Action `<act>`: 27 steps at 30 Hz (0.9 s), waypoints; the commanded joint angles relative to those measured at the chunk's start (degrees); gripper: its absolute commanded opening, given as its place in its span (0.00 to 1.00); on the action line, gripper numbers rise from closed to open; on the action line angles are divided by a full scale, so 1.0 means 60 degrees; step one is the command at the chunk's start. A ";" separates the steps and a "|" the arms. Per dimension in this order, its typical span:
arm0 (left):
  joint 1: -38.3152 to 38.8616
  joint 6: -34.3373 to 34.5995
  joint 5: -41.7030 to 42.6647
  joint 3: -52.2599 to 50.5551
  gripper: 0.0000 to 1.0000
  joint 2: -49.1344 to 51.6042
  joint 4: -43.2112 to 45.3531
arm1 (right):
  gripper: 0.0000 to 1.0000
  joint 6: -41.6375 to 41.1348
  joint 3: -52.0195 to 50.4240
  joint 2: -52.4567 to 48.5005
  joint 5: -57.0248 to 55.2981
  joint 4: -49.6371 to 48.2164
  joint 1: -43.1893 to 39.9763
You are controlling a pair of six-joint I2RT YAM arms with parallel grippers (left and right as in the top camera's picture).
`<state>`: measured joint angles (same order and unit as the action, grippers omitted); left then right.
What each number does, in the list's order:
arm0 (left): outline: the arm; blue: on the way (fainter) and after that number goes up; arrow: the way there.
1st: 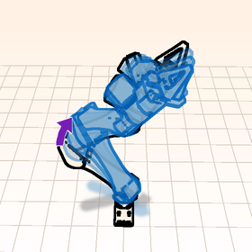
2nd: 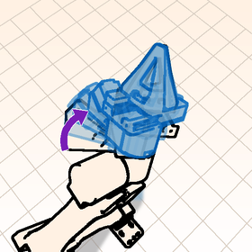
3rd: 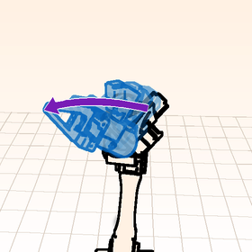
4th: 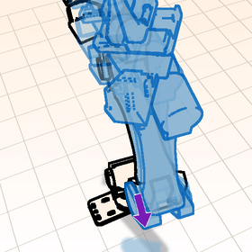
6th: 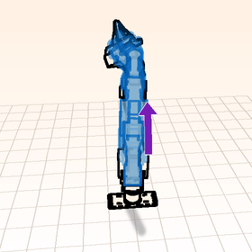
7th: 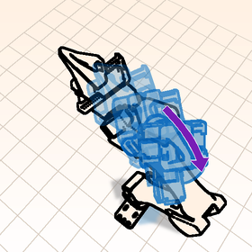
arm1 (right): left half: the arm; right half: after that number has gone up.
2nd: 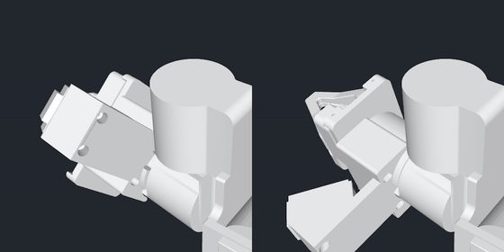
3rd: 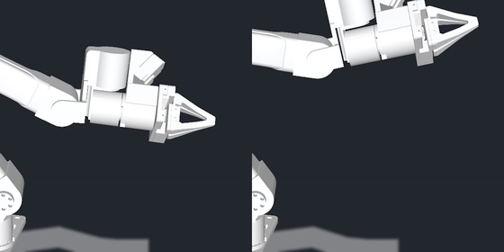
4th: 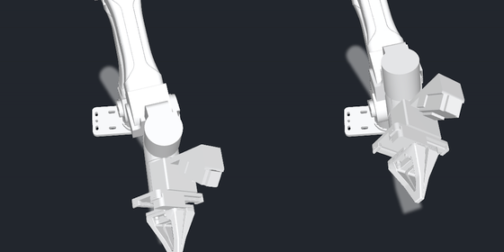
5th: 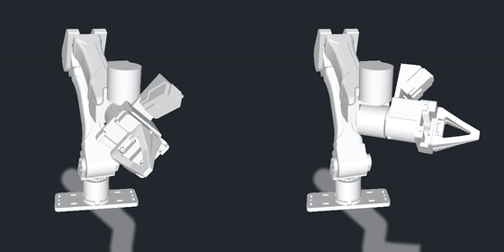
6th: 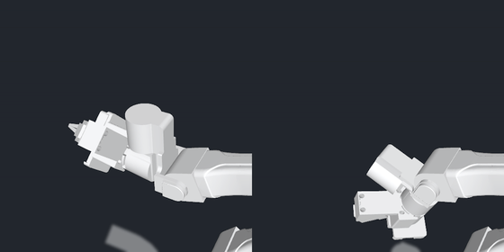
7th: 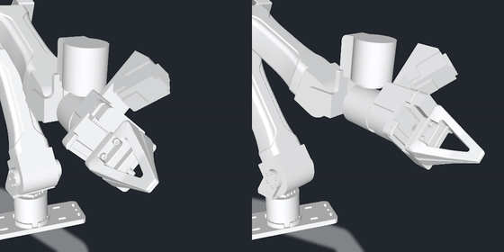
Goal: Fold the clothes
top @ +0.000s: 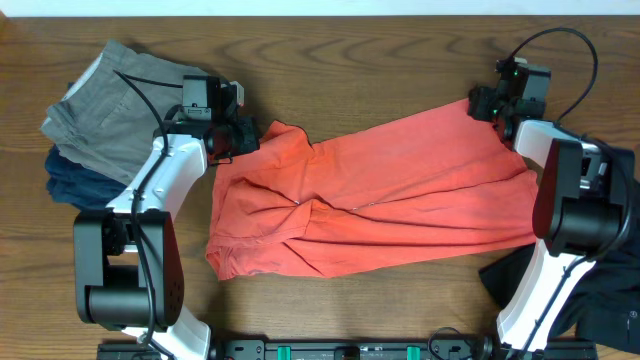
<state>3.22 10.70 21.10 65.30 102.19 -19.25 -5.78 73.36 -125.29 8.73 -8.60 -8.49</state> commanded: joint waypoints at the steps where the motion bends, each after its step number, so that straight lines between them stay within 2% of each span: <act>1: 0.0022 0.0087 0.0127 0.0211 0.06 -0.0186 -0.0040 | 0.28 -0.0095 0.0044 -0.0353 -0.0073 0.0109 0.0069; 3: 0.0022 0.0087 0.0127 0.0211 0.06 -0.0186 -0.0036 | 0.01 -0.0095 0.0044 -0.0353 -0.0073 0.0109 0.0069; 10: 0.0015 0.0087 0.0135 0.0211 0.06 -0.0255 -0.0069 | 0.01 -0.0219 0.0106 -0.0076 -0.0739 0.0885 -0.0040; 16: 0.0011 0.0091 0.0171 0.0211 0.06 -0.1082 -0.0922 | 0.01 -0.0382 0.0157 0.1402 -0.1563 0.2528 -0.0557; 22: 0.0011 0.0160 0.0423 0.0211 0.06 -0.2044 -0.2677 | 0.01 -0.0382 0.0157 0.3235 -0.1606 0.5577 -0.1089; 27: 0.0011 0.0157 0.0412 0.0211 0.06 -0.2390 -0.4258 | 0.00 -0.0386 0.0157 0.4025 -0.1741 0.7701 -0.1537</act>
<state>3.22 11.16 22.79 65.71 88.77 -42.19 -7.60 74.22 -102.63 -0.10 34.59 -16.12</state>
